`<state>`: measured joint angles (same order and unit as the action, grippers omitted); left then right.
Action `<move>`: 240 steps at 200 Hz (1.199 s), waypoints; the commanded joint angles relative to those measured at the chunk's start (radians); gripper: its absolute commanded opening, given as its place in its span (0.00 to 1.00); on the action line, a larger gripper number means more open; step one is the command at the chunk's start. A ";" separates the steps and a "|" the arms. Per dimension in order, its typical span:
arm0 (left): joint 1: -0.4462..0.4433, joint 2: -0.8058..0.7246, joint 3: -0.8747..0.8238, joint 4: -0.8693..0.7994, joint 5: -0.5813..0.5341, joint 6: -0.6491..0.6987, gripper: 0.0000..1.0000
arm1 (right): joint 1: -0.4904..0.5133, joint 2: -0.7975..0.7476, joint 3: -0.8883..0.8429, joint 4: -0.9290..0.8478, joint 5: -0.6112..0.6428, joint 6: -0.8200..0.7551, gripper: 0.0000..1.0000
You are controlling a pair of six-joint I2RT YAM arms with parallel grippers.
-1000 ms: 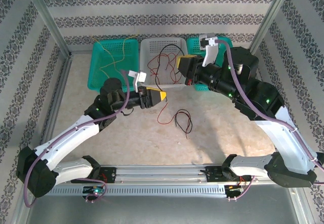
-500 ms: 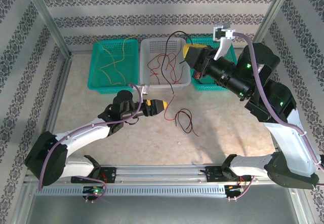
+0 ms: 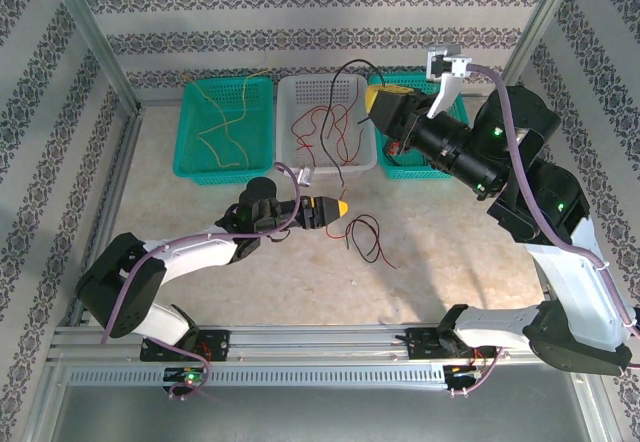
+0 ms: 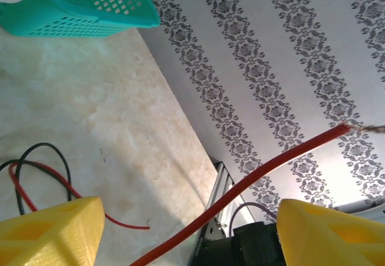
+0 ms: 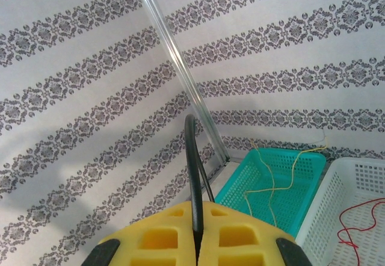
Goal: Untangle the cables
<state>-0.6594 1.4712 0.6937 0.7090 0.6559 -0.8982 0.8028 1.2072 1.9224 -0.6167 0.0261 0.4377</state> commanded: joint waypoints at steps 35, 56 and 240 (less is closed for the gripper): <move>-0.013 0.010 0.077 -0.151 -0.057 0.051 0.10 | -0.048 -0.018 0.032 0.026 0.023 -0.010 0.00; -0.012 -0.005 0.078 -0.293 -0.194 0.090 0.00 | -0.080 -0.023 0.030 0.029 0.012 -0.002 0.00; 0.115 -0.194 0.106 -0.819 -0.436 0.120 0.52 | -0.540 0.086 0.081 -0.081 -0.048 0.015 0.00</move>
<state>-0.5476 1.3514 0.7326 0.0029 0.2600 -0.8577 0.3332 1.2282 1.9697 -0.6609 0.0135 0.4660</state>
